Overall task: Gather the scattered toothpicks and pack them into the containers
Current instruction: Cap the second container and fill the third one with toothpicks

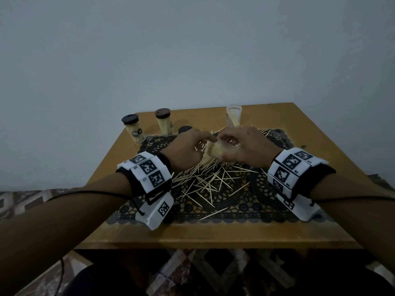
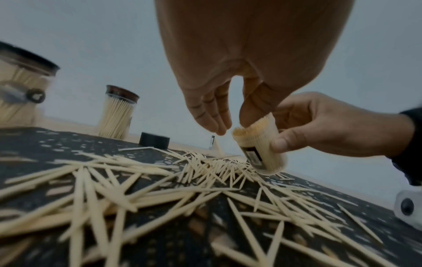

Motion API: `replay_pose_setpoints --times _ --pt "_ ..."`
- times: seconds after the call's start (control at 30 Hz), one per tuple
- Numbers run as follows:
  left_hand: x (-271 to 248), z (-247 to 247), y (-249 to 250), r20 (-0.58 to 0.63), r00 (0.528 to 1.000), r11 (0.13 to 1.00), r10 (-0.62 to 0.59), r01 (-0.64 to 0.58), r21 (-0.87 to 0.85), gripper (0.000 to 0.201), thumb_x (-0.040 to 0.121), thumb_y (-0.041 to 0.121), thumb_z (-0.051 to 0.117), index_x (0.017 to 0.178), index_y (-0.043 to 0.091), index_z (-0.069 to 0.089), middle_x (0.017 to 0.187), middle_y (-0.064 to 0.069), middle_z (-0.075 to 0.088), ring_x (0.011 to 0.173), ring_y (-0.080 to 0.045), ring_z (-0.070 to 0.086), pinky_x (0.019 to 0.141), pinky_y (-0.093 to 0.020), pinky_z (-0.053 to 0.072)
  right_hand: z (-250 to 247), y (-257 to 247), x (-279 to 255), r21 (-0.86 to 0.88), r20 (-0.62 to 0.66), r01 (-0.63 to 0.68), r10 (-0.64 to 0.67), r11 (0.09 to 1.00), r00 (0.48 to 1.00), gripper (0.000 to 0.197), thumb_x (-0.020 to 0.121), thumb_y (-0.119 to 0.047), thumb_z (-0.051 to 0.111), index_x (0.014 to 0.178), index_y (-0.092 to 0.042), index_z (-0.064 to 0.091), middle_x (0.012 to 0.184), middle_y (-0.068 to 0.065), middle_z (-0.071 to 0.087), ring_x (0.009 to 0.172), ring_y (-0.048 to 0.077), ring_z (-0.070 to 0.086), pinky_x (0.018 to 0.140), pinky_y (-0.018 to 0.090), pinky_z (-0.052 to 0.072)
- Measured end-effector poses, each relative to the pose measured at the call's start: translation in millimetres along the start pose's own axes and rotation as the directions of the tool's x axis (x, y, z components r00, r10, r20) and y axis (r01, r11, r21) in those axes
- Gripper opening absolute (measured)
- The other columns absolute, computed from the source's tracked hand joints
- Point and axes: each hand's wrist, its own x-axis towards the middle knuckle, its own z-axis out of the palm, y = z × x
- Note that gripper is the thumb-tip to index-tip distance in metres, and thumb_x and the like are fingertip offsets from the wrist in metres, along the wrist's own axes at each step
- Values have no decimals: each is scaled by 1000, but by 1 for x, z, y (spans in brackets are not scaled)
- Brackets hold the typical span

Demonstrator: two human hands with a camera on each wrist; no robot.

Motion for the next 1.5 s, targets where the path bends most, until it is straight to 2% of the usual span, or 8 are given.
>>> replay_pose_setpoints --times 0.3,0.43,0.6,0.9,0.97,1.07,1.23,1.5 --pt "1 -5 0 -7 1000 1000 21 -21 20 38 82 -4 55 113 15 66 97 1 57 92 -20 59 76 -27 47 -1 -2 -1 44 8 -27 26 999 1000 44 75 -33 81 113 -16 66 102 -5 70 88 7 63 78 24 52" --pt "-1 -10 4 -29 1000 979 -1 -5 -204 29 84 -5 58 105 13 65 99 -2 64 90 -25 64 77 -42 56 -1 -2 -1 68 21 -37 35 997 999 46 75 -30 82 114 -14 64 108 -1 70 94 9 63 81 23 52" --pt "-2 -7 2 -131 990 976 -45 16 -215 31 84 -2 61 112 10 56 101 -6 63 89 -17 62 74 -31 54 -1 0 -1 109 22 -88 86 990 996 42 75 -28 81 109 -15 60 106 0 69 92 13 65 83 40 55" --pt "1 -8 9 40 982 859 -187 183 -479 37 84 -7 62 116 9 50 105 -12 69 92 -24 70 76 -29 58 -3 -4 -3 123 7 -106 106 987 994 43 74 -27 81 112 -13 64 90 -7 67 67 -6 59 61 13 45" --pt "2 -9 3 39 982 918 -186 187 -348 31 85 -3 62 112 11 52 106 -10 68 93 -23 68 79 -35 57 -3 -4 -3 115 12 -119 118 986 993 42 73 -28 82 107 -12 63 90 -3 68 75 5 63 66 24 51" --pt "-1 -16 -3 158 962 967 -222 196 163 38 89 25 65 124 16 52 117 -6 60 95 -16 57 77 -27 45 -2 -2 -4 53 10 -145 145 988 989 39 74 -29 81 101 -9 60 82 0 65 67 14 59 58 27 46" --pt "-10 -12 -4 444 811 895 -380 201 399 88 81 62 60 148 17 26 149 -7 37 131 -25 42 105 -36 36 -2 2 -2 -58 -44 -189 187 980 981 39 75 -32 79 95 -7 57 83 2 63 66 14 55 53 23 39" --pt "14 20 -12 198 924 898 -328 240 368 59 82 63 58 100 7 56 92 -8 60 78 -18 54 66 -32 46 -5 0 -2 -96 -76 -257 250 962 965 38 74 -32 79 93 -10 54 82 1 59 69 17 53 50 21 31"
